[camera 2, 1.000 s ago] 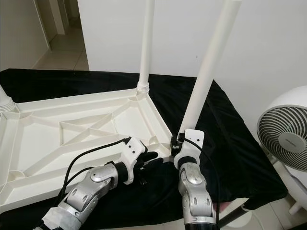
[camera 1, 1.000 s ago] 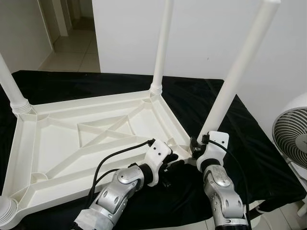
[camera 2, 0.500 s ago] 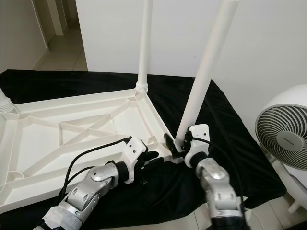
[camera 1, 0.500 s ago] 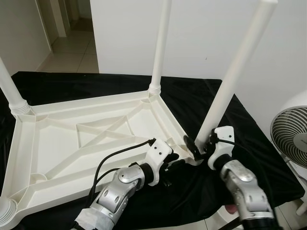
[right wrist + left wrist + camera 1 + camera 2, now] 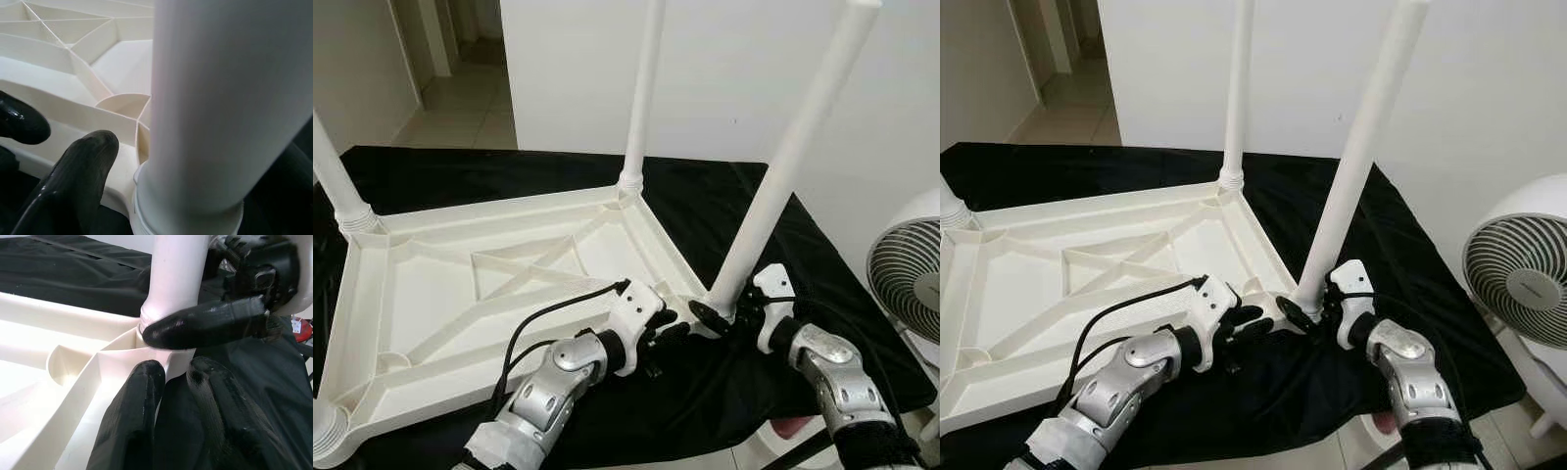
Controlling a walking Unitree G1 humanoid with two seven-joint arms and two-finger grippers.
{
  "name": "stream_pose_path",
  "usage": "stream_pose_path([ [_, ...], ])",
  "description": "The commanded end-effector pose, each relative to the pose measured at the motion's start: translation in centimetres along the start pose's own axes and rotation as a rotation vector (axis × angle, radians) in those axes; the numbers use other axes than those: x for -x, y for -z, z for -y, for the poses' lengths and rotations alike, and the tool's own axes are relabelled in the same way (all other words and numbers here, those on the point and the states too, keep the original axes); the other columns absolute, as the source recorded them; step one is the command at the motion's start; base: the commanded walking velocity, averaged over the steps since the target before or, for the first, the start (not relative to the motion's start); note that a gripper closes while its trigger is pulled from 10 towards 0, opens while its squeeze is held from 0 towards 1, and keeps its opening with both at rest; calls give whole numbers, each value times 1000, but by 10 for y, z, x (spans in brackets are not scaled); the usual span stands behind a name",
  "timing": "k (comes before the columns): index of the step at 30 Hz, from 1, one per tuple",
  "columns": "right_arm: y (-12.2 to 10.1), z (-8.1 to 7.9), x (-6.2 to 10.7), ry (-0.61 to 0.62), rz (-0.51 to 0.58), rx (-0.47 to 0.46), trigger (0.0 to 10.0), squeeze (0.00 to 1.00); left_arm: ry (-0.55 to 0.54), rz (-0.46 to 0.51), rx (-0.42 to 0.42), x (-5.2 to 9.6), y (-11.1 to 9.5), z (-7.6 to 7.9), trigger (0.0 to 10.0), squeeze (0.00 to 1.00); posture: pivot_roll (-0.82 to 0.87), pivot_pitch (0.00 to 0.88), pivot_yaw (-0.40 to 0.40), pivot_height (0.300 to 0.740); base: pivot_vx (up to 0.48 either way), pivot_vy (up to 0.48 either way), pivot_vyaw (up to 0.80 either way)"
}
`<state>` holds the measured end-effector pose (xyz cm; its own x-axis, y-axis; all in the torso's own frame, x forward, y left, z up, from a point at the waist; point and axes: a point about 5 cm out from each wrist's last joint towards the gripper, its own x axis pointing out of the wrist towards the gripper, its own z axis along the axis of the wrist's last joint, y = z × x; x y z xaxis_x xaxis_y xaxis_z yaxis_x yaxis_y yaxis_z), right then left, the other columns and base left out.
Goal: Building children table
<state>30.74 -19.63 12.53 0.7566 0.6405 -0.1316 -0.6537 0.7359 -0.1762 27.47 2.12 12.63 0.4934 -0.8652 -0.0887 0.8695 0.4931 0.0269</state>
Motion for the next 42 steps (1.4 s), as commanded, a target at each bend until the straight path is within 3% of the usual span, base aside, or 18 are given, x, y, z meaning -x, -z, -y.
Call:
stream_pose_path([
  [1,3,2,-2,-27,-13,21,10000,0,63,-4,-2,-1,-2,3,10000,0,-16,0,-52,740,0,0,0],
  [3,5,4,-6,-50,-17,39,10000,0,64,-5,-2,-1,-2,2,10000,0,-16,0,-52,740,0,0,0],
  [4,6,5,-8,-52,-18,42,8941,0,65,-5,-1,-1,-2,2,10000,0,-15,0,-47,740,0,0,0],
  [5,6,5,-8,-52,-18,42,8941,0,65,-5,-1,-1,-2,2,10000,0,-15,0,-47,740,0,0,0],
  [6,6,6,-9,-57,-17,45,7529,0,66,-5,-2,-1,-2,3,10000,0,-15,0,-47,740,0,0,0],
  [7,6,6,-10,-64,-14,57,0,0,67,-5,-1,-1,-2,3,10000,0,-14,0,-48,740,0,0,0],
  [12,9,5,-11,-92,-33,91,0,0,68,-4,1,-1,-2,4,10000,0,-11,0,-54,740,0,0,0],
  [22,16,2,-3,-62,-27,62,0,0,59,-1,12,1,-2,6,10000,0,-13,7,-68,740,0,0,0],
  [25,19,2,0,15,-22,35,0,0,59,-2,16,1,0,7,10000,0,-15,11,-72,740,0,0,0],
  [26,19,0,2,82,7,-14,0,0,58,-2,19,1,0,8,10000,0,-16,17,-76,740,0,0,0],
  [28,18,-1,2,93,17,-22,0,0,58,-1,20,2,0,8,10000,0,-17,20,-77,740,0,0,0],
  [30,15,-2,3,141,44,-51,0,0,58,-1,21,2,0,9,10000,0,-18,22,-76,740,0,0,0],
  [31,9,-5,3,243,95,-95,0,0,58,-2,24,3,0,9,10000,0,-21,24,-76,740,0,0,0],
  [36,5,-7,4,327,135,-126,0,0,60,-3,26,3,0,9,10000,0,-23,26,-75,740,0,0,0],
  [42,-1,-14,4,535,195,-241,0,0,63,-4,27,3,0,9,10000,0,-25,30,-75,740,0,0,0],
])
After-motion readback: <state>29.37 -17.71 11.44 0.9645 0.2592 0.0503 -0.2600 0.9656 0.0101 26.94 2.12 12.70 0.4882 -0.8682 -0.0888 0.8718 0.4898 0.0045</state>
